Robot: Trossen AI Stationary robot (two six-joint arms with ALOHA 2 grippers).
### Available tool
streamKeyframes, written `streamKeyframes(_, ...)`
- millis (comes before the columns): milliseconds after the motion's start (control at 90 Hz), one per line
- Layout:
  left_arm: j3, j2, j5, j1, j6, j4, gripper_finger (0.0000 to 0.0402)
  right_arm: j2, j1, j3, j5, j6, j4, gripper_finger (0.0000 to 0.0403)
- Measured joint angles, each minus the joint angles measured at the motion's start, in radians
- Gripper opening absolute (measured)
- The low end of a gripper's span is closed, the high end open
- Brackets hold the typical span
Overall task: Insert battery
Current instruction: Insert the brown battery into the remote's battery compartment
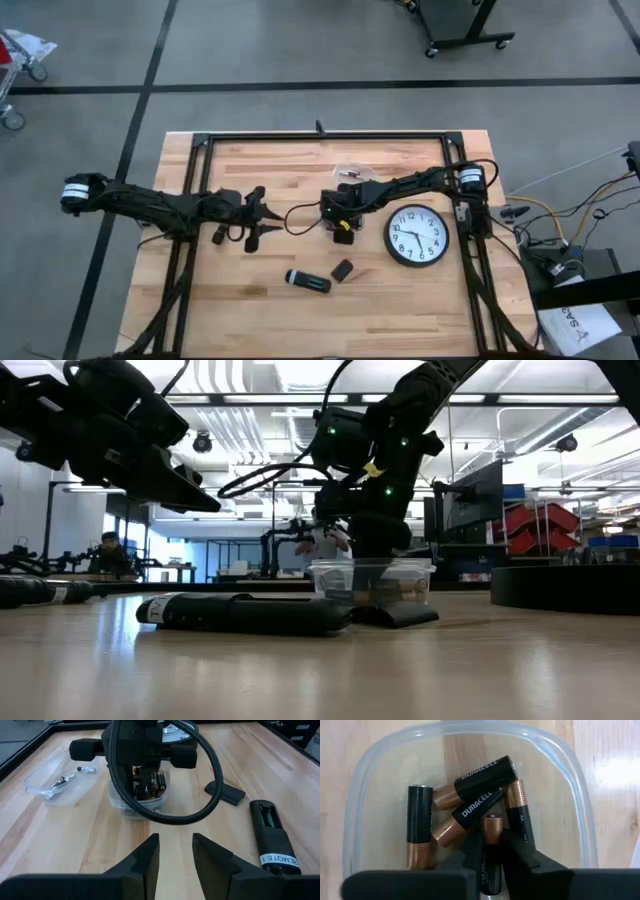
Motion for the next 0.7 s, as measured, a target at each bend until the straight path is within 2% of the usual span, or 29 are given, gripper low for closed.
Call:
streamKeyframes(444,0.000,0.005,0.026,-0.008,-0.008,0.057,0.0098,-0.127,0.019,-0.007,0.034,0.035,-0.027,0.0017)
streamKeyframes(700,0.000,0.069,0.060,-0.101,0.015,0.119,0.0098,-0.187,0.072,-0.005,0.060,0.077,-0.002,0.0017)
